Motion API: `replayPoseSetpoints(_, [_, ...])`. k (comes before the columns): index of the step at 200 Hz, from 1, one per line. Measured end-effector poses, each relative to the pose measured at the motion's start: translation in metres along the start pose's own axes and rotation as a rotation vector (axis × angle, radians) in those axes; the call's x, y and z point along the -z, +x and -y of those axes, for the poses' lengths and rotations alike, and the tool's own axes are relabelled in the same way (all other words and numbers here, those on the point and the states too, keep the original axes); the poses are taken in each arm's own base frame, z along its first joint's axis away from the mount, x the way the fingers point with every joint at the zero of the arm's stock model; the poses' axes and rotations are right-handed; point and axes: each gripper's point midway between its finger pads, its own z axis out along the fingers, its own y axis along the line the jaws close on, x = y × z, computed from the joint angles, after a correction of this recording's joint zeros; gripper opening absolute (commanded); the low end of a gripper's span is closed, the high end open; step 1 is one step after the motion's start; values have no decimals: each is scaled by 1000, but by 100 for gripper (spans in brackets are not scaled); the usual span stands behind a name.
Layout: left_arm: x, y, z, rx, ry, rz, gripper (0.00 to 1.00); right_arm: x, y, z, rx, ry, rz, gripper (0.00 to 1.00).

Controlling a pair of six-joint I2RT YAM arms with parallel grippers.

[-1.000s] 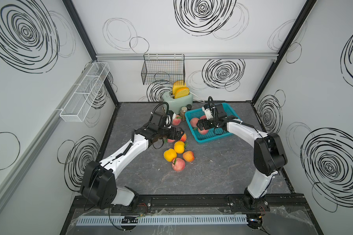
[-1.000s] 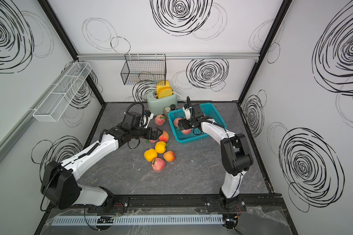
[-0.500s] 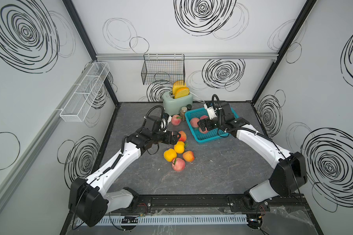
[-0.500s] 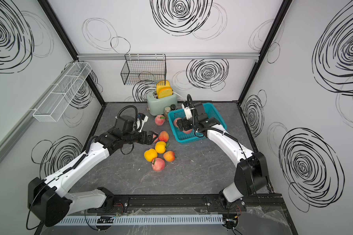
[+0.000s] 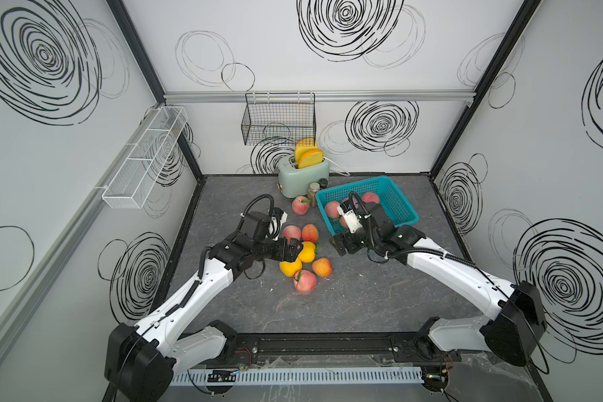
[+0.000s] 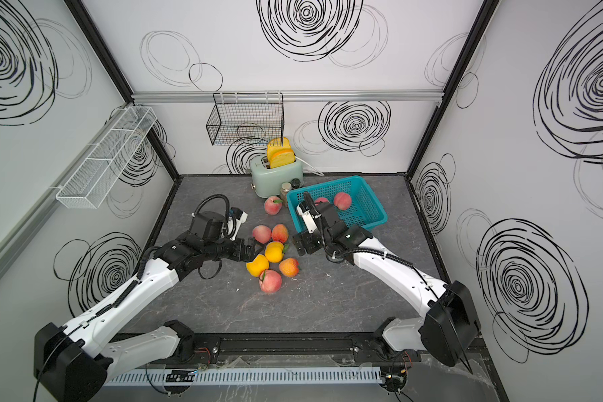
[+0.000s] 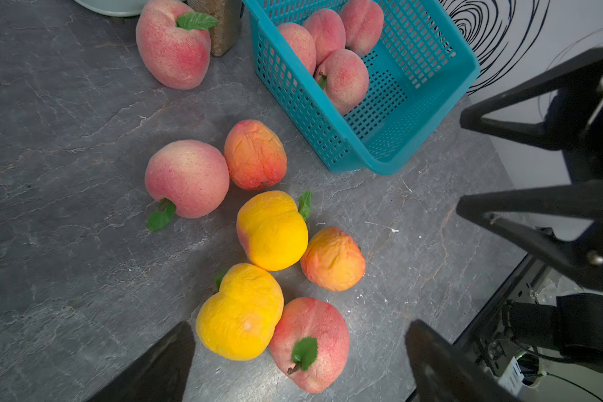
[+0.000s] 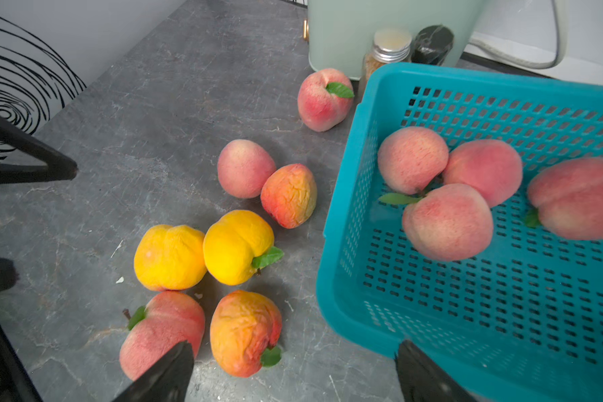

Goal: Put the peaches into the basket
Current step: Pick up the peach from the center of the board.

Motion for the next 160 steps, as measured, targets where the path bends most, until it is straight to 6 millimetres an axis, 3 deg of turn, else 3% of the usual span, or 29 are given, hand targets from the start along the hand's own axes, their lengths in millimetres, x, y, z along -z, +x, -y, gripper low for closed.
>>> replayPoseSetpoints(77, [-5, 38, -16, 89, 14, -62, 98, -7, 28, -30, -14, -53, -36, 95])
replayPoseSetpoints(160, [-6, 37, -17, 107, 42, -57, 98, -45, 67, -35, -52, -95, -112, 95])
